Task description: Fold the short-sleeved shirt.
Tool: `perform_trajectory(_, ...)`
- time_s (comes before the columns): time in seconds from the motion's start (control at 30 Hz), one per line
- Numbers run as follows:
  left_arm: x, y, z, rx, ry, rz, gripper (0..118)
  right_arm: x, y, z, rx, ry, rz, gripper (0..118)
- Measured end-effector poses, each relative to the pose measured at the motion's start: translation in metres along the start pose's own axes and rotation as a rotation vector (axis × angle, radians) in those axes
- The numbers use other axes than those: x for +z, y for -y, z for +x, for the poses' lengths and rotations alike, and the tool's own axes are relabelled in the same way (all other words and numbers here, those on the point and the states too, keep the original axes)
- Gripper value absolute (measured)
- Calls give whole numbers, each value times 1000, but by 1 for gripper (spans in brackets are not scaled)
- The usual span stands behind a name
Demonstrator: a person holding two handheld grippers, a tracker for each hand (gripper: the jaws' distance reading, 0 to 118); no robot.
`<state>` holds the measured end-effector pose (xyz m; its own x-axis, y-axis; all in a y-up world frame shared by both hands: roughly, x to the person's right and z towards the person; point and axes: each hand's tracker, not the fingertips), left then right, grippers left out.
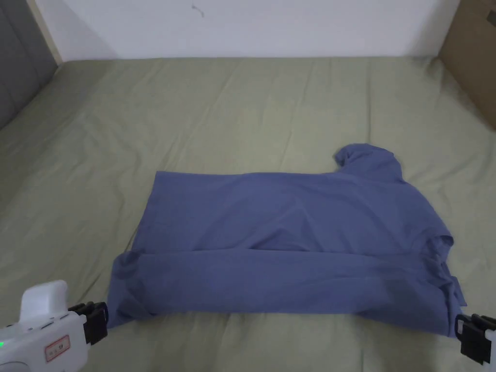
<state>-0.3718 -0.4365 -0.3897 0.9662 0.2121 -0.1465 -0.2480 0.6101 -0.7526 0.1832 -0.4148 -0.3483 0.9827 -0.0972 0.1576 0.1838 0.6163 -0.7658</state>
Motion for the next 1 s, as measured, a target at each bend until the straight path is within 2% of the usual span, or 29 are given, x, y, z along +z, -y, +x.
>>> perform_trajectory(0.03,-3,-1,-1,0,8,7,4,0,2,1,-15,-8,-3,0)
perform_trajectory(0.07,-8,-2,-1,7,17,18,13,-1,4,3,-31,-7,-7,0)
perform_trajectory(0.13,-14,-6,4,30,45,21,50,-2,5,6,-44,2,-9,0)
perform_trajectory(0.2,-25,-8,3,56,78,3,65,-2,5,10,-63,3,-11,0)
perform_trajectory(0.3,-50,-5,10,41,39,-67,66,0,6,13,-83,-5,-15,0)
perform_trajectory(0.33,-58,-4,10,38,26,-97,62,0,6,13,-83,-6,-17,0)
perform_trajectory(0.4,-63,2,15,20,-16,-80,47,-1,6,14,-80,3,-16,0)
perform_trajectory(0.43,-60,1,17,7,-36,-63,27,-1,5,14,-78,4,-14,1)
perform_trajectory(0.47,-57,-1,17,14,0,-57,11,-2,5,14,-77,7,-11,16)
perform_trajectory(0.5,-55,-4,17,20,21,-64,8,-4,3,14,-77,15,-11,41)
perform_trajectory(0.53,-54,-5,20,32,33,-77,8,-8,0,14,-76,23,-14,82)
perform_trajectory(0.57,-56,-7,24,-5,0,-89,8,-15,-3,14,-75,31,-20,97)
perform_trajectory(0.6,-57,-9,27,-62,-15,-99,8,-21,-4,14,-76,32,-20,99)
perform_trajectory(0.7,-54,-9,37,-157,-32,-92,8,-49,-9,15,-112,45,-14,97)
perform_trajectory(0.8,-50,-10,34,-145,-20,-91,8,-90,-8,14,-136,20,-136,95)
perform_trajectory(0.83,-49,-12,31,-131,-9,-93,8,-104,-6,13,-139,15,-209,84)
perform_trajectory(0.87,-48,-13,28,-113,0,-93,8,-105,-5,7,-101,107,-214,77)
perform_trajectory(0.9,-45,-13,26,-101,3,-93,8,-98,-9,-1,-75,87,-141,75)
perform_trajectory(0.93,-42,-15,25,-94,9,-92,8,-93,-12,-5,-39,54,-150,55)
perform_trajectory(0.97,-39,-16,24,-94,17,-90,8,-91,-14,-6,-28,-7,-146,21)
perform_trajectory(1.0,-37,-16,25,-97,22,-89,8,-91,-15,-8,-53,-48,-156,10)
